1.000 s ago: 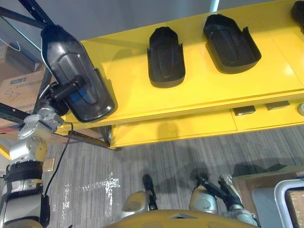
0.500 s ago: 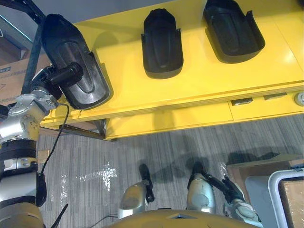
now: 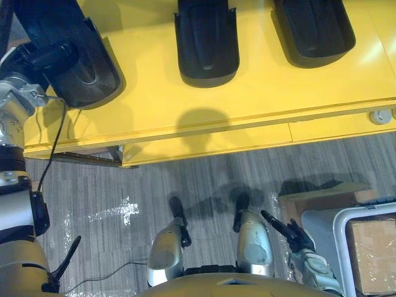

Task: Walk over and take three plastic housings, then place them on the shelf

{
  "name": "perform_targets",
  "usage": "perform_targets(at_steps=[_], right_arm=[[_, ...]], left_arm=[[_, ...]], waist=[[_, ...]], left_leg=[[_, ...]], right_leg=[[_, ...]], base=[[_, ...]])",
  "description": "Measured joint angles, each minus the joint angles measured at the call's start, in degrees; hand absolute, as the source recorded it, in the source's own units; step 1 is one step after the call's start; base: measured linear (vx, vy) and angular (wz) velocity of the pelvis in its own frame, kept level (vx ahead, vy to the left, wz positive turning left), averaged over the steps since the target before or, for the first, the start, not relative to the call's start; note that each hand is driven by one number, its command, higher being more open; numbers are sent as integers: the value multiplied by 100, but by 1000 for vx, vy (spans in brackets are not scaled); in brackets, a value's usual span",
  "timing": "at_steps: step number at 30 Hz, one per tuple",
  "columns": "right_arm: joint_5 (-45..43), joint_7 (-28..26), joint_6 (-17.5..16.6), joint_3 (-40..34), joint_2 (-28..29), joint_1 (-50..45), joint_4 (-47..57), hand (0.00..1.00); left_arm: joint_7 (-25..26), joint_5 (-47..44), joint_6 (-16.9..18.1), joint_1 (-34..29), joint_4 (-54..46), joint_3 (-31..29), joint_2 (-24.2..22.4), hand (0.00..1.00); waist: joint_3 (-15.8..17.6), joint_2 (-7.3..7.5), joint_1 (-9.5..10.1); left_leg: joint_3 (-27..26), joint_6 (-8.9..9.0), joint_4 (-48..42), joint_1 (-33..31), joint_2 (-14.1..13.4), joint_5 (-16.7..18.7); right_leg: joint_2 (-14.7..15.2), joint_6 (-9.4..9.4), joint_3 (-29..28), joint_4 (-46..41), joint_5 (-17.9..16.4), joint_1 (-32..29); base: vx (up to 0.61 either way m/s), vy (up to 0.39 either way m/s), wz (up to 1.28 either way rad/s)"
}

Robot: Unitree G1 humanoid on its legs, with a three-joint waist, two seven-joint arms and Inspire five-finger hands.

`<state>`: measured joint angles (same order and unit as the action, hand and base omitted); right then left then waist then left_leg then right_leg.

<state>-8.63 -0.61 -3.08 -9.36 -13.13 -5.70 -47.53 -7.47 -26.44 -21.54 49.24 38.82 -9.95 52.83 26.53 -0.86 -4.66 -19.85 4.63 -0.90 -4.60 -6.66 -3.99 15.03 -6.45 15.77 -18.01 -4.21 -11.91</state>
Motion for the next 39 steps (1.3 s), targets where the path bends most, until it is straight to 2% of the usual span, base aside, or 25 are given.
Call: perform_targets(at_steps=[4, 7, 12, 23, 28, 33, 37, 39], right_arm=[[-111, -4, -9, -14, 2, 52, 8, 100], [-114, -2, -10, -22, 5, 62, 9, 100], [-131, -3, -10, -21, 10, 103, 6, 100], [-123, -5, -85, -134, 168, 147, 7, 100], [-111, -5, -156, -132, 250, 7, 7, 100], [-99, 93, -278, -137, 340, -157, -5, 100], [-81, 164, -285, -114, 453, -253, -134, 100], [-82, 230, -285, -46, 464, -260, -190, 100]], left_arm=[[284, 806, 126, 183, 53, 350, 11, 100], [351, 975, 238, 279, 123, 351, 42, 100], [267, 1299, 398, 302, 125, 369, 55, 100], [133, 1585, 377, 310, 115, 590, 115, 100], [-189, 1575, 409, 185, 94, 737, 151, 100], [-280, 1424, 458, -157, -145, 735, 198, 100], [-334, 1357, 717, -474, -339, 735, 227, 100], [-368, 1362, 907, -487, -340, 735, 244, 100]], waist=[[39, 39, -52], [126, 64, -56], [166, 66, -63], [166, 67, -49], [138, 29, -24], [-72, -152, 24], [-630, -336, 100], [-839, -364, 139]], left_leg=[[-147, 32, -85, -10, -28, 47], [-189, 30, -241, -61, -83, 130], [-191, 24, -300, -72, -100, 142], [-249, 18, -419, 52, -115, 217], [-235, 20, -263, 390, -83, 215], [-215, 26, 42, 766, -56, 171], [-205, 23, 229, 941, -54, 156], [-212, 23, 233, 1039, -49, 156]], right_leg=[[-17, 5, -49, 4, -3, -11], [-46, 14, -63, 2, -8, -11], [-53, 26, -60, -16, -15, -13], [-43, 54, -131, -100, -40, 66], [-49, 37, -56, 54, -32, 439], [-118, -45, 74, 431, 38, 893], [-200, -75, 212, 832, 113, 1222], [-213, -84, 289, 1006, 134, 1435]], base=[[31, 1, -7], [13, -4, -4], [0, 0, 0], [-10, 0, -4], [6, 5, 1], [51, 9, 2], [111, 5, 9], [120, 0, 8]])
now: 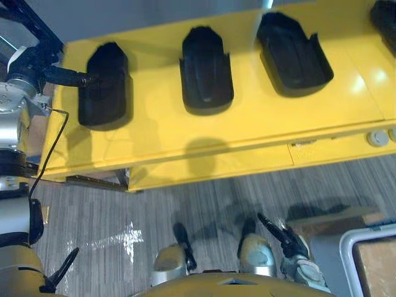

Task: Walk over and take three plastic housings, then place them on the shelf

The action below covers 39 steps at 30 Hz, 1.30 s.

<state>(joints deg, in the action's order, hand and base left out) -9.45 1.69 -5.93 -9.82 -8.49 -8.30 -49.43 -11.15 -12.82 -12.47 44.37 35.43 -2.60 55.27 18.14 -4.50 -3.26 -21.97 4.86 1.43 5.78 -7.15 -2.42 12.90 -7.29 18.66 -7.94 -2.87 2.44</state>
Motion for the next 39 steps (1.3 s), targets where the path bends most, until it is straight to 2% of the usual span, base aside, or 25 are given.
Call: perform_targets(at_steps=[2, 4, 6, 7, 12, 14, 18, 19, 20, 22, 24, 25, 26, 28, 29, 32, 34, 37, 39], right_arm=[[-2, 122, -11, 31, 27, 54, -27, 100], [-2, 181, -59, 29, 43, 57, -115, 100], [-3, 217, -66, 24, 80, 89, -208, 100], [-3, 248, -66, -16, 148, 95, -270, 100], [5, 277, -176, -155, 257, 176, -590, 100], [-1, 292, -308, -181, 303, 132, -614, 100], [13, 366, -456, -158, 303, -48, -608, 100], [16, 399, -462, -141, 296, -167, -594, 100], [16, 411, -465, -143, 297, -224, -583, 100], [17, 546, -456, -146, 376, -455, -499, 100], [26, 624, -452, -146, 399, -609, -469, 100], [76, 632, -444, -144, 423, -710, -487, 100], [157, 631, -433, -136, 435, -752, -489, 100], [235, 626, -434, -70, 431, -810, -489, 100], [230, 626, -434, -47, 430, -817, -489, 100], [225, 621, -435, 108, 411, -782, -490, 100], [227, 595, -442, 185, 373, -725, -521, 100], [226, 492, -476, 283, 309, -604, -677, 100], [225, 489, -500, 344, 282, -589, -713, 100]], left_arm=[[-28, -10, 324, -147, -90, 0, 235, 100], [10, -82, 469, -189, -220, 0, 352, 100], [124, -336, 842, -187, -255, 0, 455, 100], [198, -543, 1035, -188, -302, 0, 494, 100], [442, -1354, 1512, -243, -961, -2, 542, 100], [602, -1557, 1664, -623, -1526, -154, 501, 100], [694, -1718, 2153, -2104, -2992, -942, -693, 100], [697, -1729, 2339, -2945, -3719, -1165, -1506, 100], [700, -1714, 2414, -3312, -4026, -1214, -1874, 100], [799, -1280, 2732, -4655, -4812, -1163, -3390, 100], [1135, -921, 2959, -5185, -4832, -1037, -4090, 100], [1642, -640, 3203, -5539, -4635, -859, -4661, 100], [2027, -377, 3403, -5717, -4466, -772, -4905, 100], [2577, -46, 3644, -5994, -4111, -459, -5057, 100], [2850, 297, 3659, -6116, -3974, -234, -5054, 100], [3148, 753, 3800, -6304, -3911, 248, -5047, 100], [3522, 1882, 4042, -6301, -3682, 521, -5009, 100], [4002, 2763, 4414, -6294, -3489, 693, -4946, 100], [4155, 2948, 4534, -6295, -3475, 744, -4909, 100]], waist=[[-242, -54, 19], [-464, -88, 37], [-557, -83, 44], [-646, -70, 63], [-800, 14, 140], [-898, 42, 139], [-1123, 47, 145], [-1209, 66, 158], [-1231, 74, 169], [-1274, 150, 227], [-1281, 216, 274], [-1308, 268, 340], [-1312, 295, 358], [-1317, 341, 392], [-1308, 369, 415], [-1270, 420, 436], [-1257, 441, 436], [-1253, 426, 400], [-1253, 425, 400]], left_leg=[[-54, 7, 183, 218, -9, -4], [-92, 28, 320, 326, -6, -18], [-95, 28, 326, 408, 10, -17], [-106, 28, 327, 417, 22, -17], [-122, 28, 329, 486, 40, -17], [-133, 28, 331, 468, 46, -17], [-139, 49, 345, 423, 46, -3], [-137, 62, 361, 395, 44, 6], [-138, 76, 361, 391, 45, 16], [-139, 76, 361, 370, 51, 13], [-140, 81, 361, 370, 51, 11], [-140, 85, 361, 369, 55, 8], [-141, 81, 362, 381, 60, 4], [-135, 73, 362, 389, 58, -17], [-114, 62, 364, 387, 59, -33], [-66, 51, 367, 383, 63, -65], [-9, 53, 370, 370, 57, -100], [43, 54, 373, 353, 56, -101], [82, 57, 373, 334, 56, -104]], right_leg=[[-77, 14, 45, 208, 38, 226], [-113, 9, 81, 337, 64, 335], [-111, 16, 145, 431, 100, 480], [-110, 2, 151, 489, 119, 512], [-109, -8, 202, 616, 193, 660], [-111, -25, 182, 707, 254, 675], [-110, -56, 190, 733, 283, 671], [-112, -72, 199, 755, 293, 665], [-112, -79, 198, 768, 300, 666], [-116, -53, 204, 806, 352, 655], [-116, -53, 196, 806, 353, 656], [-113, -56, 196, 801, 356, 657], [-110, -51, 200, 801, 360, 660], [-111, -38, 216, 797, 367, 662], [-110, -28, 238, 797, 371, 665], [-103, 13, 295, 796, 351, 662], [-107, 24, 359, 796, 343, 667], [-106, 22, 421, 803, 341, 681], [-107, 21, 468, 809, 341, 692]], base=[[94, -7, 1], [69, 9, 0], [44, 15, 4], [0, 0, 0], [-20, 6, 1], [-51, 13, -1], [-59, 12, 2], [-52, 0, 4], [-25, 8, 4], [0, 0, 0], [0, 0, 0], [0, 0, 0], [0, 0, 0], [0, 0, 0], [-32, -1, 4], [-54, -2, 7], [-53, -10, 10], [-24, -2, 8], [4, 1, 11]])
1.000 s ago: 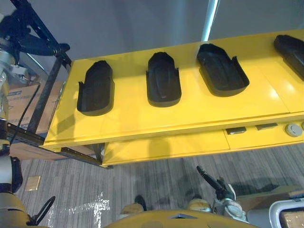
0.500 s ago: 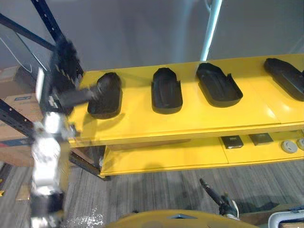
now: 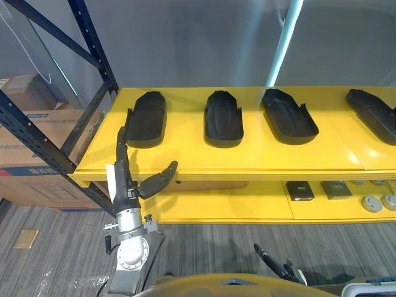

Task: Walk over and take three plastic housings, then place them on the shelf

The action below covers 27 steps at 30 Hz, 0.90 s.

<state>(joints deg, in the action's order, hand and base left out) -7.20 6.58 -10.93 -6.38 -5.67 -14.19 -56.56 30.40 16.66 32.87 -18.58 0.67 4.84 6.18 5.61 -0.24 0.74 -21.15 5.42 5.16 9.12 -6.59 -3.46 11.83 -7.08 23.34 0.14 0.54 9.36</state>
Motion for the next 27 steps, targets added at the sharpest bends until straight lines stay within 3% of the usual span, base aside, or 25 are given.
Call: perform_targets(at_steps=[2, 6, 11, 14, 16, 17, 19, 22, 25, 27], right_arm=[[-7, -4, -54, 33, -20, 61, -118, 100], [-1, -39, -72, 56, -73, 132, -242, 100], [0, -124, -74, 145, -102, 279, -361, 100], [14, -180, -73, 145, -107, 389, -420, 100], [26, -251, -73, 138, -124, 421, -450, 100], [28, -258, -72, 135, -126, 424, -454, 100], [210, -281, -64, 133, -129, 485, -459, 100], [246, -375, 40, 133, -133, 616, -460, 100], [249, -521, 206, 90, -145, 642, -462, 100], [247, -573, 262, 52, -146, 642, -467, 100]], left_arm=[[177, 53, 213, 4, 81, 4, 93, 100], [202, 200, 242, 0, 400, 1, 177, 100], [82, 225, 373, -1, 816, 446, 350, 100], [-751, 13, 623, 20, 813, 873, 490, 100], [-2032, -599, 633, 176, 807, 1483, 660, 100], [-2410, -786, 580, 239, 800, 1643, 733, 100], [-3815, -1282, 184, 464, 762, 2250, 860, 100], [-4992, -1954, -582, 561, 749, 2675, 938, 100], [-5404, -2185, -1161, 563, 752, 2700, 1109, 100], [-5467, -2362, -1348, 552, 784, 2691, 1214, 100]], waist=[[0, 3, -5], [4, 10, 47], [22, 39, 12], [22, 42, -82], [7, 14, -111], [6, 9, -111], [5, 5, -175], [5, -2, -351], [1, -9, -378], [5, -12, -381]], left_leg=[[94, 0, 0, -52, 5, -10], [135, 8, 0, -62, 12, -22], [132, 13, 1, -68, 10, -19], [131, 16, 1, -55, 11, -17], [118, 19, 1, -46, 6, -15], [114, 19, 2, -44, 4, -14], [80, 24, 2, -26, -2, -11], [-20, 43, 2, 29, -21, 6], [-121, 67, 2, 51, -60, 26], [-147, 76, 2, 44, -80, 31]], right_leg=[[0, -1, 99, 27, -1, 27], [-7, -23, 172, 105, 13, 94], [-16, -58, 186, 137, 34, 101], [-25, -79, 209, 202, 49, 156], [-29, -80, 204, 207, 50, 160], [-30, -81, 200, 208, 50, 160], [-36, -83, 166, 217, 51, 158], [-51, -82, 78, 229, 54, 155], [-101, -56, -14, 303, 85, 141], [-118, -77, -37, 301, 101, 114]], base=[[22, -3, 20], [40, 3, 10], [33, 6, 1], [0, 0, 0], [0, 0, 0], [-4, 9, -4], [-5, 12, -8], [-3, 12, -15], [-2, 5, -18], [5, -6, -8]])
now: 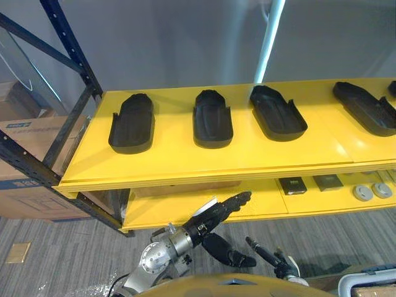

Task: Walk over and take three plastic housings, then place them on the shelf

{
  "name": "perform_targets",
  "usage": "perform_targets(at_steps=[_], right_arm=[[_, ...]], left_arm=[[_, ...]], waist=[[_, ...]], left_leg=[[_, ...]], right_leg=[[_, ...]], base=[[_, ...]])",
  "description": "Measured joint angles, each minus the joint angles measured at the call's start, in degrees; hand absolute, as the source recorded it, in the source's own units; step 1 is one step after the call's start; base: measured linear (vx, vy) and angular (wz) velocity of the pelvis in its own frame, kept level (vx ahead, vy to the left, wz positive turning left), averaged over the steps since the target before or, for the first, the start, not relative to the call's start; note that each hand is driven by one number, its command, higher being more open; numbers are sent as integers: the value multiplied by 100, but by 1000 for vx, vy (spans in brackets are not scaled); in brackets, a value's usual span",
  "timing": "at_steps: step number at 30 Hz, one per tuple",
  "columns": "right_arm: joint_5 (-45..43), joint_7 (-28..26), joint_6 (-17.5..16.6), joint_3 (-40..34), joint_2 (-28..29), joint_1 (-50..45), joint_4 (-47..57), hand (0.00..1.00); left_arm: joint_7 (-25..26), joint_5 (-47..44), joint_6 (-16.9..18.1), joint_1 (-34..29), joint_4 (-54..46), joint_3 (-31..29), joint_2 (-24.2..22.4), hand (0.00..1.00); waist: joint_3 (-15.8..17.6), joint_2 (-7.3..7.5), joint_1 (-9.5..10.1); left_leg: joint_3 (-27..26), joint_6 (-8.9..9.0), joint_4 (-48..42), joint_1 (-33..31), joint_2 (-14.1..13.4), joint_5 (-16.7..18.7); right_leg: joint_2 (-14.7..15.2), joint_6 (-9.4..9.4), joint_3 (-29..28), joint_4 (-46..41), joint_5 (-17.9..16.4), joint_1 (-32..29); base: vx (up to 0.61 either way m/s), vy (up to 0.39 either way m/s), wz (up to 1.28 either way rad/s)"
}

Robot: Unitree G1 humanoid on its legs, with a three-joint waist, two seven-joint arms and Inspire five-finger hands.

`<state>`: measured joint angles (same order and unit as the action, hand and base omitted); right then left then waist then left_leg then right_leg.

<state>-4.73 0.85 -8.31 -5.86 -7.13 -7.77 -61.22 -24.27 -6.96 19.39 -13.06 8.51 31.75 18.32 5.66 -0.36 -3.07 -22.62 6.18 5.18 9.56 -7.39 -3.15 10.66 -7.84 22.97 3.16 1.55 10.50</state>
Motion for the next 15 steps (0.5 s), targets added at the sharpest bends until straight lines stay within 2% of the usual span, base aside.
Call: perform_targets(at_steps=[3, 8, 11, 15], right_arm=[[4, -88, 62, -36, -25, 22, -90, 100], [5, -174, 176, -39, -32, 17, -95, 100], [-3, -176, 214, -39, -27, 18, -95, 100], [-14, -100, 330, -131, 16, -13, -99, 100]], left_arm=[[-74, -180, -295, -65, 201, -102, 119, 100], [15, -418, -796, -111, 1254, -363, 18, 100], [569, -516, -1078, -237, 2269, -930, -267, 100], [1614, -829, -1042, -285, 3497, -2068, -717, 100]], waist=[[-3, -5, 5], [10, 20, 3], [13, 24, 2], [35, 45, 93]], left_leg=[[-55, 28, -1, 13, -9, 20], [-87, 58, -1, 104, -9, 41], [-86, 58, -1, 107, -17, 41], [-33, 60, -1, 160, -16, 40]], right_leg=[[-9, -5, -47, 2, 4, -21], [-17, -9, -54, 52, 6, 79], [-30, -16, -42, 84, 10, 102], [-30, -16, 31, 91, 10, 212]], base=[[21, 5, -8], [13, 5, -2], [0, 0, 0], [-2, 0, 6]])
